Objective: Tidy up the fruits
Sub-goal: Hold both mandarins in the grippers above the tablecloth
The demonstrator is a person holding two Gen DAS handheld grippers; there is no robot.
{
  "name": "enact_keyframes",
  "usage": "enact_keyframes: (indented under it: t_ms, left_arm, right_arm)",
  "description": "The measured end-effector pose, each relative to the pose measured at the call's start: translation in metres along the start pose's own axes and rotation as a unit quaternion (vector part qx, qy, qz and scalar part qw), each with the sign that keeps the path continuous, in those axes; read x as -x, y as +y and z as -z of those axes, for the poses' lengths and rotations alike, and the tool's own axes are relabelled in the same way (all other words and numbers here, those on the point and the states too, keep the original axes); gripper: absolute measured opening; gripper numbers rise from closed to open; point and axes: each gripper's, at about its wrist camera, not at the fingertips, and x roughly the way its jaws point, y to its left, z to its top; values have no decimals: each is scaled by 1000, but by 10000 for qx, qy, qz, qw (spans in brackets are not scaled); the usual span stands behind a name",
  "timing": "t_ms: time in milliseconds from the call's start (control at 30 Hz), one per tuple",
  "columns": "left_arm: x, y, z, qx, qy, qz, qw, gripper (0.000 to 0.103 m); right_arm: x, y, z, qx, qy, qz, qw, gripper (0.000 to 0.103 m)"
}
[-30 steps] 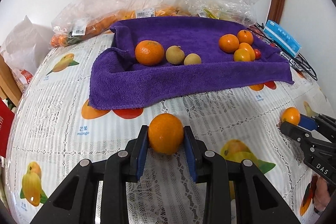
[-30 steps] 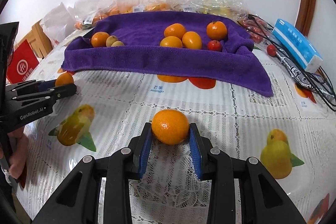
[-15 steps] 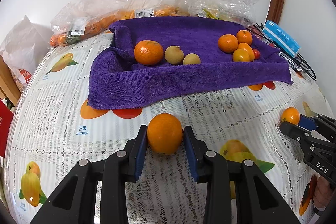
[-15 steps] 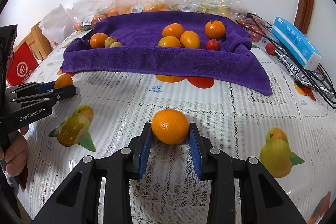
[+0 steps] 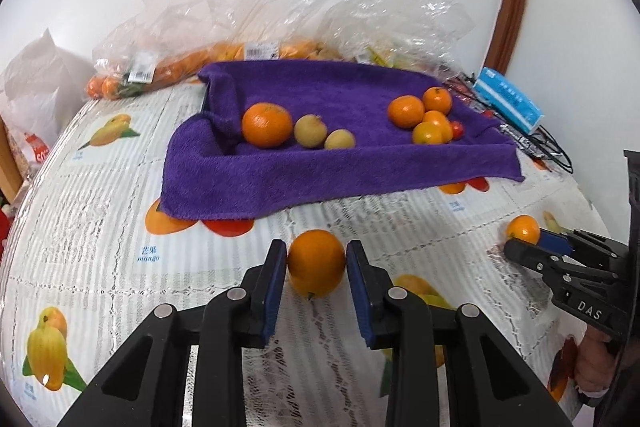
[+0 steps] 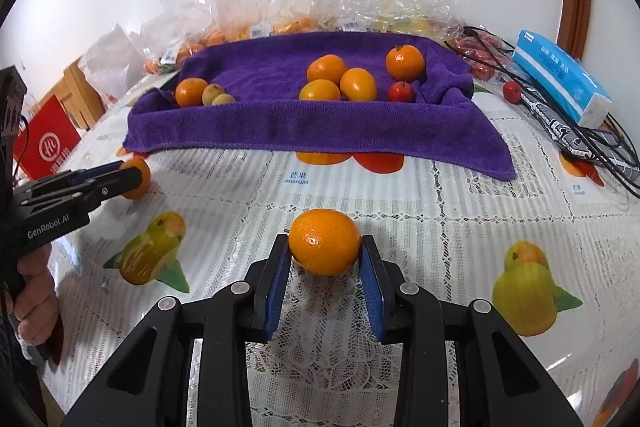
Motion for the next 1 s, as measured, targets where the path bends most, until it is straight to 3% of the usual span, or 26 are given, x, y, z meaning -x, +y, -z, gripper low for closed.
enact_keyframes:
  t_ms: [367,500,600,733,867,933,1000]
  left_arm:
    - [6,4,-1,164,-184,270,9993,25]
    - [5,6,-1,284,-162,304,9990,28]
    - [3,5,-1,250,-100,325,9991,38]
    - [-5,-4,-1,99,123,530,9985,40]
    - [-18,-16,-2,-109,411,345,9985,40]
    - [-22,-17,-3,-59,469,302,9984,31]
    - [-22,-15,-4,18,438,354,9984,30]
  right_arm:
    - [7,-11,0,-308,-176,-196,9992,34]
    - [6,-11,0,-333,-146,-189,9992,34]
    - [6,-10,0,-302,-154,-148,9993,34]
    - [7,-13,0,-367,-174,-213,9989,34]
    - [9,-18,0,-491,-239,-336,9979,34]
    - [10,-20,1,-540,-260,-394,9974,34]
    - [10,-21,0,-583,-263,-458,9969,34]
